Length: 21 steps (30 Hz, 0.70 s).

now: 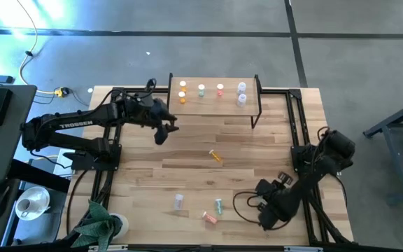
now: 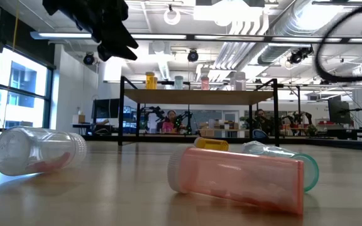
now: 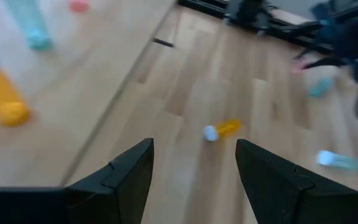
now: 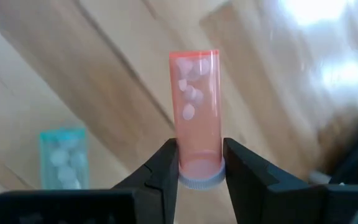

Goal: Pick and place medicine bottles onto shelf by color
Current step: Put the pink pill bottle on the shelf aligned with the pink pill bottle

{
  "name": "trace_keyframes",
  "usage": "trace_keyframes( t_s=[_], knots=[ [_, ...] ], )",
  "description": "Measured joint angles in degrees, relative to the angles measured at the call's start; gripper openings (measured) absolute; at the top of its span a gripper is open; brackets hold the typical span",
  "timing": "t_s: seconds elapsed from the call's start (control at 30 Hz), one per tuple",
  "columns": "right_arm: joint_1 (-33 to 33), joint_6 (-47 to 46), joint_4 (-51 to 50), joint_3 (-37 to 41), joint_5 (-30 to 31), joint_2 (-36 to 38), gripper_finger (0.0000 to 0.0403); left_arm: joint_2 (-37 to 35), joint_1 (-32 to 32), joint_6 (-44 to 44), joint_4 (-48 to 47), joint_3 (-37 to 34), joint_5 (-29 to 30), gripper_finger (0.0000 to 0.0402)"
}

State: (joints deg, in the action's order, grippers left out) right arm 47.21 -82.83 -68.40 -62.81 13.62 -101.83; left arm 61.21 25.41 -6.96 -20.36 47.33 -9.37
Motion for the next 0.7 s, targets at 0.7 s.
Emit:
trace_keyframes(
  t_s=[0.7],
  knots=[
    [-23.9, 50.6, 11.9, -14.6, 7.9, 2.5, 0.0097, 0.0, 0.0, -3.6, -3.7, 0.0, -4.2, 0.0216]
  ],
)
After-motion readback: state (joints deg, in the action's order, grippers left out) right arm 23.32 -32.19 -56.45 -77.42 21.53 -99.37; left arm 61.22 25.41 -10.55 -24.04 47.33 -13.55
